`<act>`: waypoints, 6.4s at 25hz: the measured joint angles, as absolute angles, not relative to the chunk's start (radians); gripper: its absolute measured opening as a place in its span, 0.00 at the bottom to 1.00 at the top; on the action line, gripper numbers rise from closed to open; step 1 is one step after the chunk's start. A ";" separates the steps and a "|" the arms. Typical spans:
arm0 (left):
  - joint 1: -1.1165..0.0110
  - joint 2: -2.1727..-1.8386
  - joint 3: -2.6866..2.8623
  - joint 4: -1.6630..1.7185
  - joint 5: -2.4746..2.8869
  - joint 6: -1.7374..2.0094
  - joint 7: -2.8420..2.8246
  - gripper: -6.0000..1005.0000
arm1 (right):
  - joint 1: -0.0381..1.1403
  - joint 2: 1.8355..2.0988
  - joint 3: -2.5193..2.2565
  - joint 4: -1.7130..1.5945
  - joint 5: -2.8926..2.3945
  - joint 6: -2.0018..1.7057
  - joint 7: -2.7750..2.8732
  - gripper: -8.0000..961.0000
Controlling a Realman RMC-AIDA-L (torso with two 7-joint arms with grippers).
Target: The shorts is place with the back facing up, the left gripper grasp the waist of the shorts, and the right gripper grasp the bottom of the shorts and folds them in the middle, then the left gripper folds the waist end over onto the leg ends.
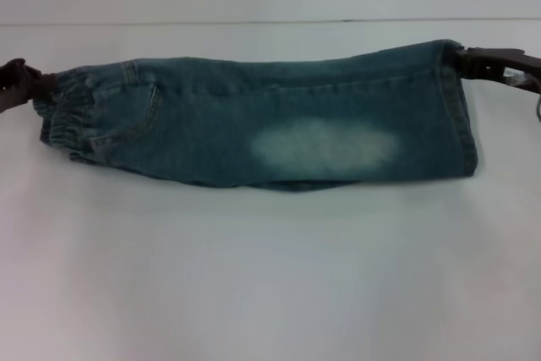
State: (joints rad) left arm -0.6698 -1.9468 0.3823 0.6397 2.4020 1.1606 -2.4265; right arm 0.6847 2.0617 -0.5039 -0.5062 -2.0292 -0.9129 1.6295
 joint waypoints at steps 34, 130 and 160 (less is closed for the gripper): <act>-0.614 -1.960 0.382 0.618 2.322 1.041 -2.213 0.58 | 0.657 2.050 -0.540 -0.487 -1.953 -0.913 1.652 0.76; -0.629 -1.983 0.747 0.638 2.402 0.956 -1.958 0.93 | 0.548 2.045 -0.635 -0.619 -2.011 -1.709 1.541 0.94; -0.595 -2.020 0.738 0.711 2.364 1.012 -1.906 0.31 | 0.548 2.045 -0.628 -0.597 -2.006 -1.682 1.537 0.94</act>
State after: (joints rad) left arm -0.5950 -2.0203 0.7383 0.7113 2.3637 1.0123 -1.9064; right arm 0.5481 2.0448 -0.6282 -0.5970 -2.0064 -1.6824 1.5371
